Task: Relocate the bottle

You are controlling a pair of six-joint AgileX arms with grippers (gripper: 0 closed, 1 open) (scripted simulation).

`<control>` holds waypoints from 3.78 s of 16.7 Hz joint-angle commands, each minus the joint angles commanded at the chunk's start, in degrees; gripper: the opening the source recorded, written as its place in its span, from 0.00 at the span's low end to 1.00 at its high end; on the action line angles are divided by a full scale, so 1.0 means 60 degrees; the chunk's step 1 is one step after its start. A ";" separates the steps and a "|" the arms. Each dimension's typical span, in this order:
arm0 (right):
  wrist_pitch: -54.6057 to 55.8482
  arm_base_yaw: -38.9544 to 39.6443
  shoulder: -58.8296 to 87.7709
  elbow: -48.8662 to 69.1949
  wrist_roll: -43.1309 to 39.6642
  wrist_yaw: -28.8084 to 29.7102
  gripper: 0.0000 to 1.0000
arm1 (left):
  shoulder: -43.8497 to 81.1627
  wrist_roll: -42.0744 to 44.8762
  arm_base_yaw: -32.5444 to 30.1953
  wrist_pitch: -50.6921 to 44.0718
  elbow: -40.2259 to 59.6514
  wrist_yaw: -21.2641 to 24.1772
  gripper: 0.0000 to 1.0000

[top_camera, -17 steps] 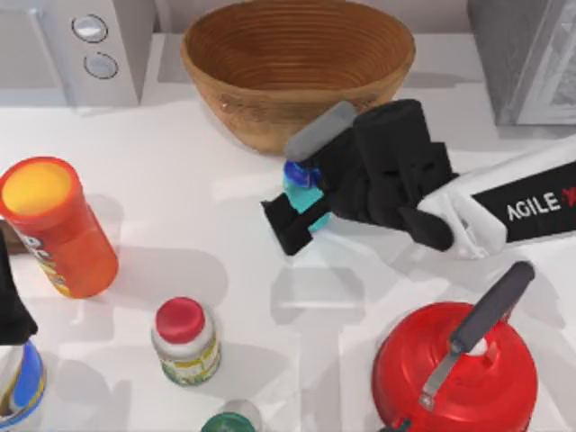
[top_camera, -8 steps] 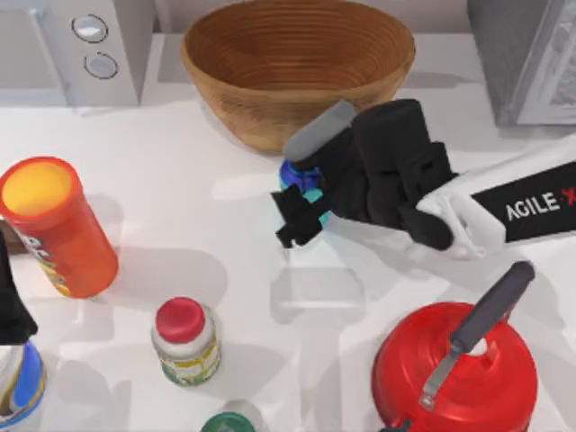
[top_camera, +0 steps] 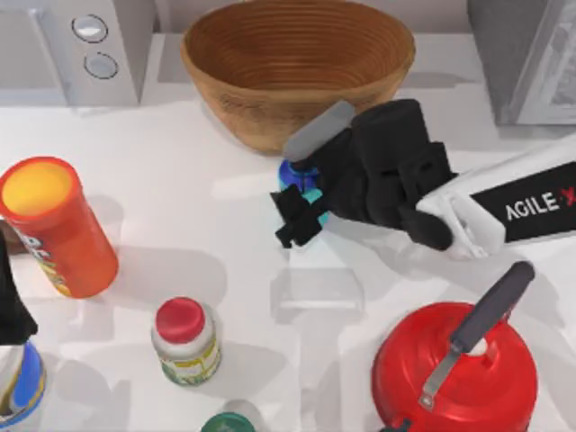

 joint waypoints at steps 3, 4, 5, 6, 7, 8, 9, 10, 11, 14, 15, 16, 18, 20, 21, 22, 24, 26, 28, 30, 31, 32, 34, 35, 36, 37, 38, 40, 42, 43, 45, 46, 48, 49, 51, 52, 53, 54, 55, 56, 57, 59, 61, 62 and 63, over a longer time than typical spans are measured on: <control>0.0000 0.0000 0.0000 0.0000 0.0000 0.0000 0.00 | 0.0000 0.0000 0.0000 0.0000 0.0000 0.0000 1.00; 0.0000 0.0000 0.0000 0.0000 0.0000 0.0000 0.00 | 0.0000 0.0000 0.0000 0.0000 0.0000 0.0000 1.00; 0.0000 0.0000 0.0000 0.0000 0.0000 0.0000 0.00 | 0.0000 0.0000 0.0000 0.0000 0.0000 0.0000 1.00; -0.0004 -0.0026 -0.0012 -0.0001 0.0010 0.0003 0.00 | 0.0000 0.0000 0.0000 0.0000 0.0000 0.0000 1.00; 0.0011 -0.0047 -0.0033 -0.0001 0.0031 0.0015 0.00 | 0.0000 0.0000 0.0000 0.0000 0.0000 0.0000 1.00; 0.0069 -0.0154 -0.0144 0.0000 0.0138 0.0059 0.00 | 0.0000 0.0000 0.0000 0.0000 0.0000 0.0000 1.00; 0.0110 -0.0366 -0.0363 0.0018 0.0347 0.0108 0.00 | 0.0000 0.0000 0.0000 0.0000 0.0000 0.0000 1.00; 0.0105 -0.0667 -0.0653 0.0019 0.0619 0.0120 0.00 | 0.0000 0.0000 0.0000 0.0000 0.0000 0.0000 1.00; 0.0047 -0.1070 -0.0944 -0.0056 0.0914 0.0100 0.00 | 0.0000 0.0000 0.0000 0.0000 0.0000 0.0000 1.00; -0.0092 -0.2798 -0.1795 -0.0822 0.1805 0.0037 0.00 | 0.0000 0.0000 0.0000 0.0000 0.0000 0.0000 1.00; -0.0065 -0.3419 -0.2205 -0.1254 0.2055 0.0034 0.00 | 0.0000 0.0000 0.0000 0.0000 0.0000 0.0000 1.00; -0.0077 -0.3952 -0.2681 -0.1781 0.2208 0.0062 0.00 | 0.0000 0.0000 0.0000 0.0000 0.0000 0.0000 1.00; -0.0294 -0.4726 -0.3760 -0.3071 0.2221 0.0222 0.00 | 0.0000 0.0000 0.0000 0.0000 0.0000 0.0000 1.00; -0.0522 -0.5114 -0.4888 -0.4264 0.1898 0.0448 0.00 | 0.0000 0.0000 0.0000 0.0000 0.0000 0.0000 1.00; -0.0574 -0.5215 -0.5365 -0.4722 0.1731 0.0570 0.00 | 0.0000 0.0000 0.0000 0.0000 0.0000 0.0000 1.00; -0.0577 -0.5353 -0.5737 -0.5075 0.1613 0.0711 0.00 | 0.0000 0.0000 0.0000 0.0000 0.0000 0.0000 1.00; -0.0512 -0.5661 -0.6192 -0.5497 0.1531 0.0974 0.00 | 0.0000 0.0000 0.0000 0.0000 0.0000 0.0000 1.00; -0.0486 -0.5736 -0.6272 -0.5568 0.1523 0.1039 0.00 | 0.0000 0.0000 0.0000 0.0000 0.0000 0.0000 1.00; -0.0486 -0.5736 -0.6272 -0.5568 0.1523 0.1039 0.00 | 0.0000 0.0000 0.0000 0.0000 0.0000 0.0000 1.00; -0.0463 -0.5691 -0.6191 -0.5548 0.1541 0.1029 0.00 | 0.0000 0.0000 0.0000 0.0000 0.0000 0.0000 1.00; -0.0341 -0.5690 -0.6067 -0.5496 0.1538 0.1048 0.00 | 0.0000 0.0000 0.0000 0.0000 0.0000 0.0000 1.00; -0.0139 -0.5687 -0.5841 -0.5429 0.1539 0.1069 0.00 | 0.0000 0.0000 0.0000 0.0000 0.0000 0.0000 1.00; 0.0328 -0.5681 -0.5169 -0.5308 0.1541 0.1113 0.00 | 0.0000 0.0000 0.0000 0.0000 0.0000 0.0000 1.00; 0.0540 -0.5685 -0.4849 -0.5251 0.1553 0.1133 0.00 | 0.0000 0.0000 0.0000 0.0000 0.0000 0.0000 1.00; 0.0731 -0.5686 -0.4624 -0.5191 0.1572 0.1146 0.00 | 0.0000 0.0000 0.0000 0.0000 0.0000 0.0000 1.00; 0.0908 -0.5679 -0.4432 -0.5132 0.1591 0.1151 0.00 | 0.0000 0.0000 0.0000 0.0000 0.0000 0.0000 1.00; 0.1118 -0.5666 -0.4163 -0.5074 0.1604 0.1152 0.00 | 0.0000 0.0000 0.0000 0.0000 0.0000 0.0000 1.00; 0.1617 -0.5646 -0.3508 -0.4957 0.1627 0.1162 0.00 | 0.0000 0.0000 0.0000 0.0000 0.0000 0.0000 1.00; 0.1988 -0.5623 -0.3080 -0.4862 0.1629 0.1189 0.00 | 0.0000 0.0000 0.0000 0.0000 0.0000 0.0000 1.00; 0.2049 -0.5608 -0.3018 -0.4848 0.1619 0.1191 0.00 | 0.0000 0.0000 0.0000 0.0000 0.0000 0.0000 1.00; 0.2049 -0.5608 -0.3018 -0.4848 0.1619 0.1191 0.00 | 0.0000 0.0000 0.0000 0.0000 0.0000 0.0000 1.00; 0.2049 -0.5608 -0.3018 -0.4848 0.1619 0.1191 0.00 | 0.0000 0.0000 0.0000 0.0000 0.0000 0.0000 1.00; 0.2049 -0.5608 -0.3018 -0.4848 0.1619 0.1191 0.15 | 0.0000 0.0000 0.0000 0.0000 0.0000 0.0000 1.00; 0.2049 -0.5608 -0.3018 -0.4848 0.1619 0.1191 0.23 | 0.0000 0.0000 0.0000 0.0000 0.0000 0.0000 1.00; 0.2049 -0.5608 -0.3018 -0.4848 0.1619 0.1191 0.38 | 0.0000 0.0000 0.0000 0.0000 0.0000 0.0000 1.00; 0.2049 -0.5608 -0.3018 -0.4848 0.1619 0.1191 0.45 | 0.0000 0.0000 0.0000 0.0000 0.0000 0.0000 1.00; 0.2049 -0.5608 -0.3018 -0.4848 0.1619 0.1191 0.53 | 0.0000 0.0000 0.0000 0.0000 0.0000 0.0000 1.00; 0.2049 -0.5608 -0.3018 -0.4848 0.1619 0.1191 0.60 | 0.0000 0.0000 0.0000 0.0000 0.0000 0.0000 1.00; 0.2049 -0.5608 -0.3018 -0.4848 0.1619 0.1191 0.68 | 0.0000 0.0000 0.0000 0.0000 0.0000 0.0000 1.00; 0.2049 -0.5608 -0.3018 -0.4848 0.1619 0.1191 0.75 | 0.0000 0.0000 0.0000 0.0000 0.0000 0.0000 1.00; 0.2049 -0.5608 -0.3018 -0.4848 0.1619 0.1191 0.83 | 0.0000 0.0000 0.0000 0.0000 0.0000 0.0000 1.00; 0.2049 -0.5608 -0.3018 -0.4848 0.1619 0.1191 0.98 | 0.0000 0.0000 0.0000 0.0000 0.0000 0.0000 1.00; 0.2049 -0.5608 -0.3018 -0.4848 0.1619 0.1191 1.00 | 0.0000 0.0000 0.0000 0.0000 0.0000 0.0000 1.00; 0.2049 -0.5608 -0.3018 -0.4848 0.1619 0.1191 1.00 | 0.0000 0.0000 0.0000 0.0000 0.0000 0.0000 1.00; 0.2049 -0.5608 -0.3018 -0.4848 0.1619 0.1191 1.00 | 0.0000 0.0000 0.0000 0.0000 0.0000 0.0000 1.00</control>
